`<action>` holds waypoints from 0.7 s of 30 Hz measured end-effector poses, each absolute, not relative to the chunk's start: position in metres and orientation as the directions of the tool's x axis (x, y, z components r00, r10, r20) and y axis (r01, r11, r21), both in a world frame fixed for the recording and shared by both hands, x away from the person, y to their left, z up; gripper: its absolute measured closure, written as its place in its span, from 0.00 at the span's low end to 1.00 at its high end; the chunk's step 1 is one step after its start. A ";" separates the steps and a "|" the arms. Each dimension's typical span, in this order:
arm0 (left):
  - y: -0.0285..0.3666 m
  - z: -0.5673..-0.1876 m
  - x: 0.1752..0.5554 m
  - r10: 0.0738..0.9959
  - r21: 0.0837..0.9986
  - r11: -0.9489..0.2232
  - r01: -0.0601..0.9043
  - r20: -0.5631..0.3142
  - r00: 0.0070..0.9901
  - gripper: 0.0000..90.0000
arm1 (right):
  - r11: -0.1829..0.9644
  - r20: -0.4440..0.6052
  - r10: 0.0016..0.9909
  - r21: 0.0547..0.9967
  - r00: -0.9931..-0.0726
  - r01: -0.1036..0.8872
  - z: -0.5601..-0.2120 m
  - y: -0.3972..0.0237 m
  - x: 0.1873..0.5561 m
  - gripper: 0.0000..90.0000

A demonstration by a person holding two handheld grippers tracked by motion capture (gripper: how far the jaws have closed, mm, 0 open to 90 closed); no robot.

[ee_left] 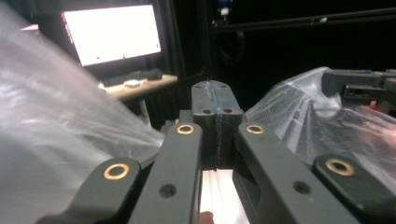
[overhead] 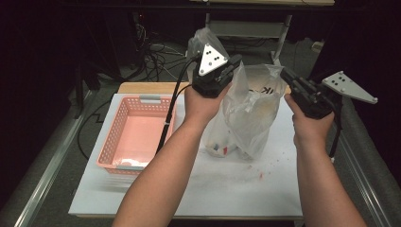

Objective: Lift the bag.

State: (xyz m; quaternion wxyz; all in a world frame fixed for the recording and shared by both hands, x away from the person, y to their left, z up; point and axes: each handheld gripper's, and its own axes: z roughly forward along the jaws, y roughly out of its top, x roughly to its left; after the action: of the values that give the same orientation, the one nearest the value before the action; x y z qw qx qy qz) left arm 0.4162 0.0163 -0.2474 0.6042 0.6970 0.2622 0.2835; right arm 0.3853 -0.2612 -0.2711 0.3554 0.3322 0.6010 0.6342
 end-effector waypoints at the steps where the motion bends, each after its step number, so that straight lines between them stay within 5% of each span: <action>1: 0.018 -0.250 0.416 0.712 0.990 -0.139 0.032 0.077 0.698 0.98 | -0.025 0.000 0.851 0.999 -0.525 -0.040 -0.276 -0.261 0.387 1.00; 13: 0.074 -0.274 0.380 0.727 0.988 -0.118 0.102 0.016 0.687 0.63 | 0.033 -0.010 0.862 0.999 -0.507 0.037 -0.304 -0.262 0.399 1.00; 21: 0.103 -0.309 0.339 0.732 0.979 -0.128 0.158 -0.014 0.681 0.58 | 0.051 -0.022 0.866 0.998 -0.499 0.045 -0.305 -0.260 0.398 1.00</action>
State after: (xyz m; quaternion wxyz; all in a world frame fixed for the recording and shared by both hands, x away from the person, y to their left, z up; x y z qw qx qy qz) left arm 0.3392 0.1032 -0.3088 0.5810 0.7092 0.3138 0.2470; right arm 0.3979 -0.2603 -0.3046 0.3492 0.3584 0.6354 0.5881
